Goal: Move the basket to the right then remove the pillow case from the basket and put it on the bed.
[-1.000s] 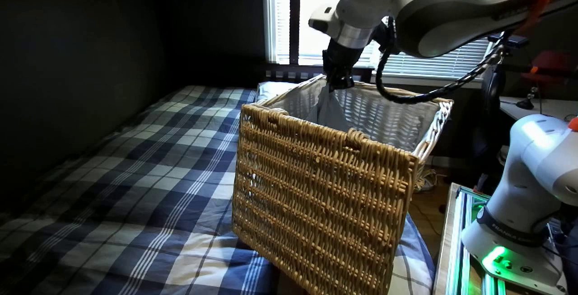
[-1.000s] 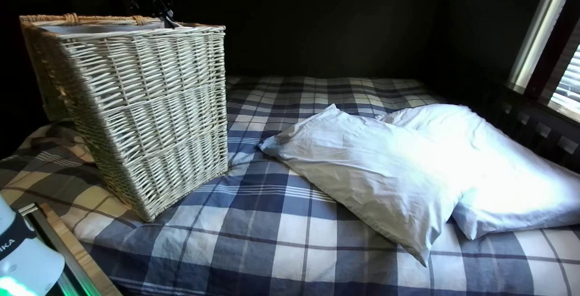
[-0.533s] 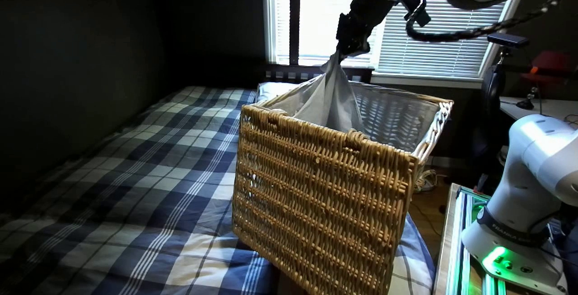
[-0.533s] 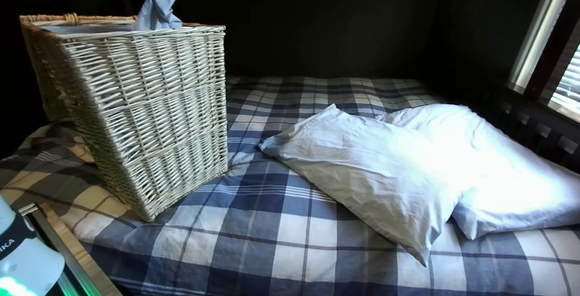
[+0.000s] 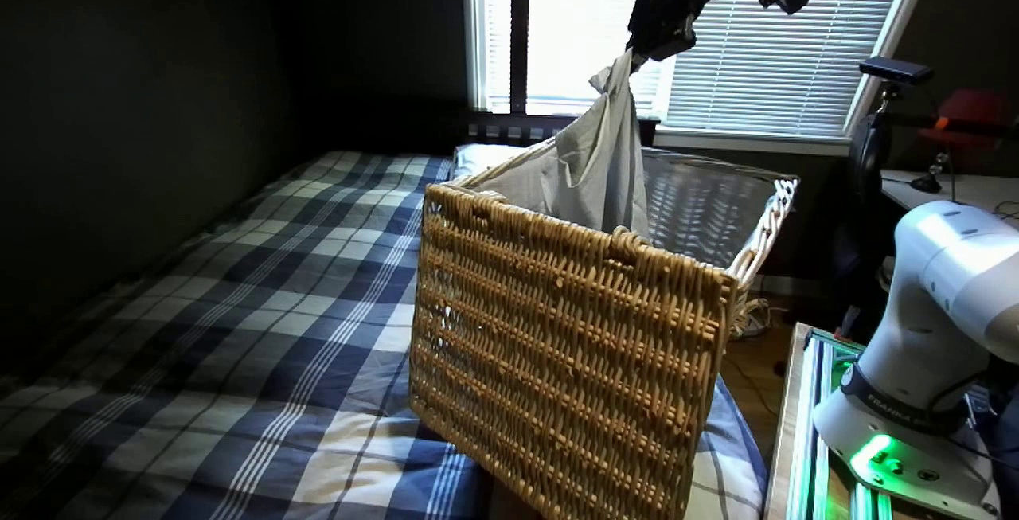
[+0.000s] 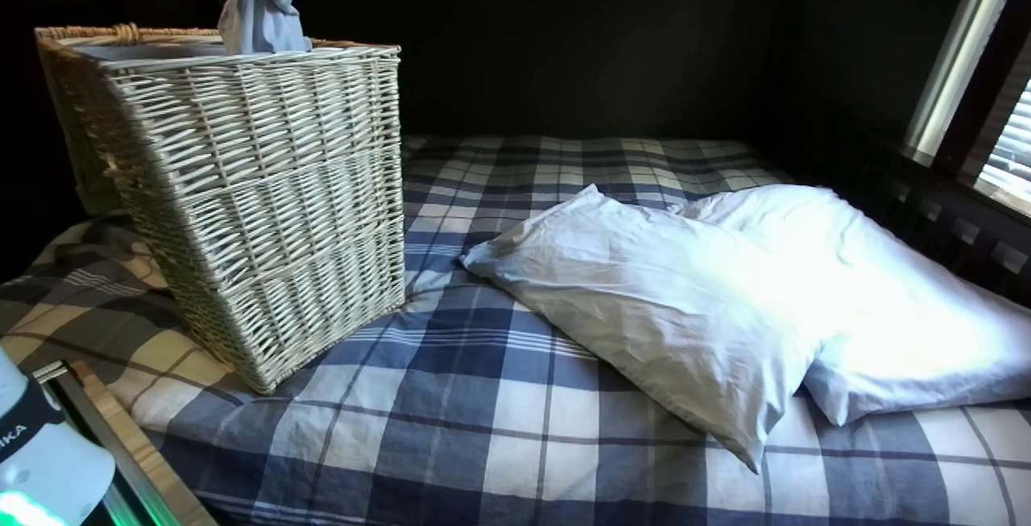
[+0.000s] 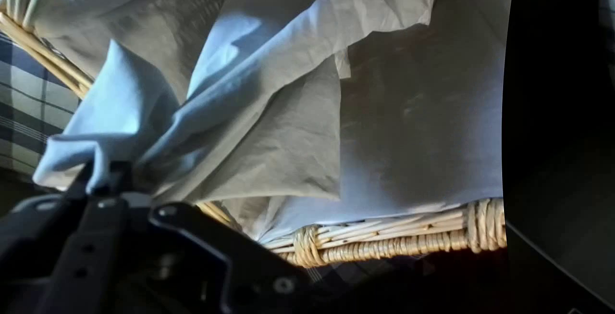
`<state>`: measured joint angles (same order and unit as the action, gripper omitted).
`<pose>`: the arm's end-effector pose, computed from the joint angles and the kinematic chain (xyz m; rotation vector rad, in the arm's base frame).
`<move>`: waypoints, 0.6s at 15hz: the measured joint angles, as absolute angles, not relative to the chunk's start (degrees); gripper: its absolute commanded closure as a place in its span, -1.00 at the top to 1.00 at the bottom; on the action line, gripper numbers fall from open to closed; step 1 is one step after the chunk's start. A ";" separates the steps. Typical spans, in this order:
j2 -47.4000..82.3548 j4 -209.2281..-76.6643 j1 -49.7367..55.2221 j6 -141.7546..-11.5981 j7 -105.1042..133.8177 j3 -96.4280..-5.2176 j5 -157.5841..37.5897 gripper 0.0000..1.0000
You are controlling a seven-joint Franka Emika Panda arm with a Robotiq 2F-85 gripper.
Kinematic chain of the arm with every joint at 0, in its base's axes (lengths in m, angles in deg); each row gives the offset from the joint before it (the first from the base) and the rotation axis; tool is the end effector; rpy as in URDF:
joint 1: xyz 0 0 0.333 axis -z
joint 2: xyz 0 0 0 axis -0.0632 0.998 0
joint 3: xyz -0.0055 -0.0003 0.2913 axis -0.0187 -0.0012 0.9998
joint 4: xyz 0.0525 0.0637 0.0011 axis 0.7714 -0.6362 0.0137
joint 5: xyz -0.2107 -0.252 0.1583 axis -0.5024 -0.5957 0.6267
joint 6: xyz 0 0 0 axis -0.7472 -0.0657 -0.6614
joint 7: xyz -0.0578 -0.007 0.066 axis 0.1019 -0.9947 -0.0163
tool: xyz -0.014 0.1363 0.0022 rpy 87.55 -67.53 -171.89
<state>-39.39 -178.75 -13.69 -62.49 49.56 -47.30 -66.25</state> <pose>0.3609 0.0965 0.6369 2.5542 1.1866 0.7908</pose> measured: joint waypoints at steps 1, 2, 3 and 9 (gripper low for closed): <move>-39.35 -178.77 -13.69 -62.52 49.56 -47.31 -66.24 -0.99; -39.32 -178.65 -13.65 -62.51 49.56 -47.25 -66.24 -0.99; -39.27 -178.13 -13.55 -62.41 49.56 -47.17 -66.26 -0.99; -39.80 -165.56 -11.41 -49.82 49.14 -48.50 -65.95 -0.99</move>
